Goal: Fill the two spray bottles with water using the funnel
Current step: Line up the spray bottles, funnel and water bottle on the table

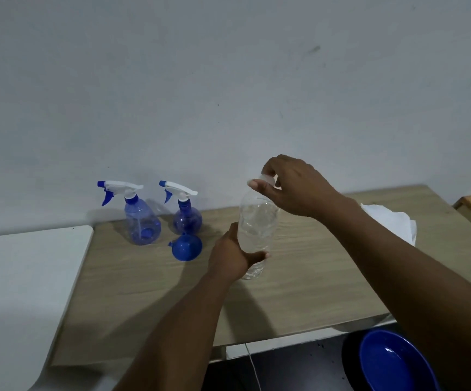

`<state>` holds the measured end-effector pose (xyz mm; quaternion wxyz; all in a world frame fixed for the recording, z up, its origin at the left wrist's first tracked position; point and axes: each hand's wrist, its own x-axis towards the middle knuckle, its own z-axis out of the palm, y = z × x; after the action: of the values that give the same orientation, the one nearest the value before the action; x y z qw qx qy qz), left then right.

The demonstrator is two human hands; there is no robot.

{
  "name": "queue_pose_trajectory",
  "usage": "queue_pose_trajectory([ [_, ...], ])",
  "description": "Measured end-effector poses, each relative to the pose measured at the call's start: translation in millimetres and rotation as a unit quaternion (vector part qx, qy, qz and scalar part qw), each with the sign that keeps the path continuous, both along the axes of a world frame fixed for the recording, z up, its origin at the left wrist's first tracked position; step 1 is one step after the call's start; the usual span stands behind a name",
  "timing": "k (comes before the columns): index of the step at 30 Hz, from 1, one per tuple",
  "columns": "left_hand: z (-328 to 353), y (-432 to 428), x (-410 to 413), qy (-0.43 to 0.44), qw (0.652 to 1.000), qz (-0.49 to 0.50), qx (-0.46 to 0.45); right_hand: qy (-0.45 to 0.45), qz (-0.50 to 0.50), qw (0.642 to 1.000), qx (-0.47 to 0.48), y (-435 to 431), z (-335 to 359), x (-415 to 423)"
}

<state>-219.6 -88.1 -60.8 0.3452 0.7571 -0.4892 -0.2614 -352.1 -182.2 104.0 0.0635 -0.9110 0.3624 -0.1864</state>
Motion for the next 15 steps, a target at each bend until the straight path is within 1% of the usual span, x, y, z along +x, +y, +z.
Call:
queue_pose_trajectory([
  [1, 0.0, -0.3, 0.9, -0.002, 1.0, -0.004, 0.0, -0.021, 0.028, 0.999, 0.04, 0.3, -1.5, -3.4],
  [3, -0.4, -1.5, 2.7, -0.002, 1.0, -0.014, 0.002, -0.057, 0.032, 0.996, 0.063, 0.4, -5.6, -8.5],
  [5, -3.5, -1.9, 3.4, -0.011, 1.0, -0.019, -0.003, -0.079, -0.02, 0.995, 0.057, 2.2, -11.8, -6.2],
  [7, -5.3, -2.3, 4.2, -0.024, 0.999, -0.024, -0.007, -0.068, -0.083, 0.994, 0.017, 5.4, -17.7, 2.2],
  [9, -7.3, -2.7, 6.1, -0.029, 0.999, -0.024, -0.014, -0.086, -0.124, 0.989, -0.011, 10.9, -24.4, 10.3],
  [10, -7.8, -2.3, 7.1, -0.026, 0.999, -0.025, -0.017, -0.106, -0.122, 0.987, -0.004, 13.6, -28.9, 12.4],
  [12, -6.7, 0.2, 7.5, -0.013, 0.999, -0.027, -0.015, -0.166, -0.071, 0.982, 0.054, 21.5, -41.4, 14.9],
  [14, -5.9, 1.6, 5.4, -0.011, 1.0, -0.028, -0.01, -0.258, -0.038, 0.959, 0.115, 30.9, -52.7, 16.5],
  [15, -5.8, 1.5, 5.7, -0.017, 0.999, -0.027, -0.005, -0.3, -0.047, 0.944, 0.126, 34.3, -56.7, 19.8],
])
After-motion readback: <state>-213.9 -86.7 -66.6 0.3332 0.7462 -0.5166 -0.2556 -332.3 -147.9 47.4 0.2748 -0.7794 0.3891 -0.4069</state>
